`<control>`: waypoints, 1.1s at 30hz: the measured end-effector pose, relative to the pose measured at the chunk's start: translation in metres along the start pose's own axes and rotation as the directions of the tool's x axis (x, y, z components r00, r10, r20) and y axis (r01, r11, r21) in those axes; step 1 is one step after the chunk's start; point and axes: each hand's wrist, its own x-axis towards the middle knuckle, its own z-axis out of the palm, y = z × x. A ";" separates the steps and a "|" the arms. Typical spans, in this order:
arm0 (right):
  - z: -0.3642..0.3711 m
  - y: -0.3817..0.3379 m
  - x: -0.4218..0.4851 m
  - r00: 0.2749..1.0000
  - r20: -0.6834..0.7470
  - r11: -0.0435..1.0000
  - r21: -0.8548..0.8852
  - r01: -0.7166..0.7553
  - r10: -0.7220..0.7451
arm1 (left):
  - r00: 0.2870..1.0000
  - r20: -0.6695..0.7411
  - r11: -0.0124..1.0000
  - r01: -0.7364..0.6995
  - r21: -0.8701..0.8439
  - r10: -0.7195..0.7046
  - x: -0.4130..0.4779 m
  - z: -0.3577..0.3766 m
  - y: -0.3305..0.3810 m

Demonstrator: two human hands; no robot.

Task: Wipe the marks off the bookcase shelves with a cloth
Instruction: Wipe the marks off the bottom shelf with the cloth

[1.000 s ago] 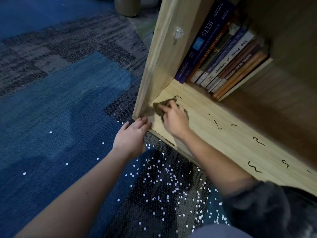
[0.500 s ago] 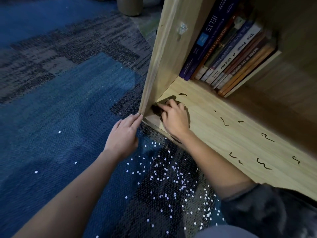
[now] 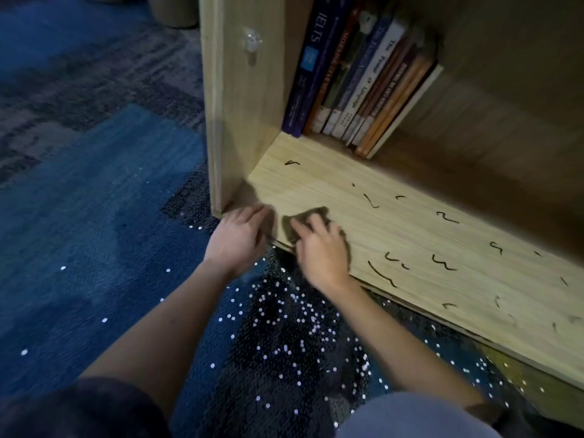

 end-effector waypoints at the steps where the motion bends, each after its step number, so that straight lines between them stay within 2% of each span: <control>1: 0.004 -0.010 -0.002 0.996 0.023 0.997 -0.012 0.082 -0.082 | 1.000 0.020 1.000 0.023 0.012 -0.023 0.006 -0.001 -0.002; 2: 0.005 -0.012 -0.004 0.991 0.042 0.992 -0.018 0.124 -0.123 | 0.998 0.037 0.998 0.054 0.026 -0.055 0.011 -0.003 -0.002; 3: 0.002 -0.002 0.001 0.995 0.049 0.996 -0.020 0.086 -0.085 | 0.995 0.058 0.996 0.077 0.039 -0.080 0.017 -0.003 -0.002; 5: -0.005 0.032 0.025 0.993 0.055 0.995 -0.022 -0.100 0.101 | 0.986 0.115 0.992 0.118 0.044 -0.122 0.029 -0.006 -0.001; 7: -0.011 0.059 0.054 0.979 0.052 0.980 -0.013 -0.197 0.197 | 0.974 0.170 0.988 0.151 0.010 -0.151 0.039 -0.007 -0.001; 9: -0.009 0.051 0.065 0.986 0.021 0.986 -0.037 -0.165 0.166 | 0.963 0.221 0.988 0.157 0.007 -0.155 0.050 -0.006 -0.001; 13: 0.002 0.015 0.036 0.998 -0.004 0.998 -0.010 0.062 -0.062 | 0.949 0.277 0.984 0.171 -0.040 -0.154 0.070 -0.005 0.002; 14: -0.001 0.020 0.038 0.997 -0.009 0.997 -0.004 0.077 -0.077 | 0.942 0.293 0.979 0.193 -0.067 -0.165 0.074 -0.006 0.002; 18: -0.012 0.068 0.108 0.993 -0.003 0.992 -0.046 -0.119 0.119 | 0.896 0.410 0.976 0.212 -0.049 -0.174 0.083 -0.012 0.002; 20: -0.013 0.060 0.130 0.994 0.051 0.990 -0.101 -0.096 0.101 | 0.891 0.431 0.984 0.173 -0.038 -0.140 0.082 -0.012 0.001; 21: -0.010 0.048 0.129 0.997 0.055 0.992 -0.111 -0.056 0.063 | 0.895 0.429 0.987 0.155 -0.048 -0.119 0.080 -0.012 0.001; 23: -0.001 0.026 0.112 0.995 0.006 0.987 -0.122 0.103 -0.103 | 0.908 0.409 0.988 0.134 -0.080 -0.090 0.078 -0.010 0.001; 25: 0.002 0.027 0.098 0.970 -0.038 0.961 -0.147 0.233 -0.241 | 0.909 0.407 0.986 0.135 -0.096 -0.085 0.077 -0.008 0.000; 26: 0.000 0.036 0.104 0.976 -0.051 0.968 -0.146 0.204 -0.213 | 0.907 0.413 0.987 0.135 -0.090 -0.086 0.077 -0.006 0.000; 29: -0.009 0.052 0.150 0.997 -0.044 0.992 -0.111 -0.065 0.060 | 0.892 0.435 0.986 0.159 -0.050 -0.122 0.076 -0.004 -0.003; 30: -0.007 0.047 0.162 0.995 -0.037 0.990 -0.103 -0.097 0.094 | 0.888 0.441 0.986 0.163 -0.043 -0.127 0.076 -0.003 -0.004; 33: 0.010 0.014 0.166 0.999 0.026 0.997 -0.070 0.021 -0.019 | 0.902 0.417 0.988 0.143 -0.053 -0.108 0.077 -0.001 -0.005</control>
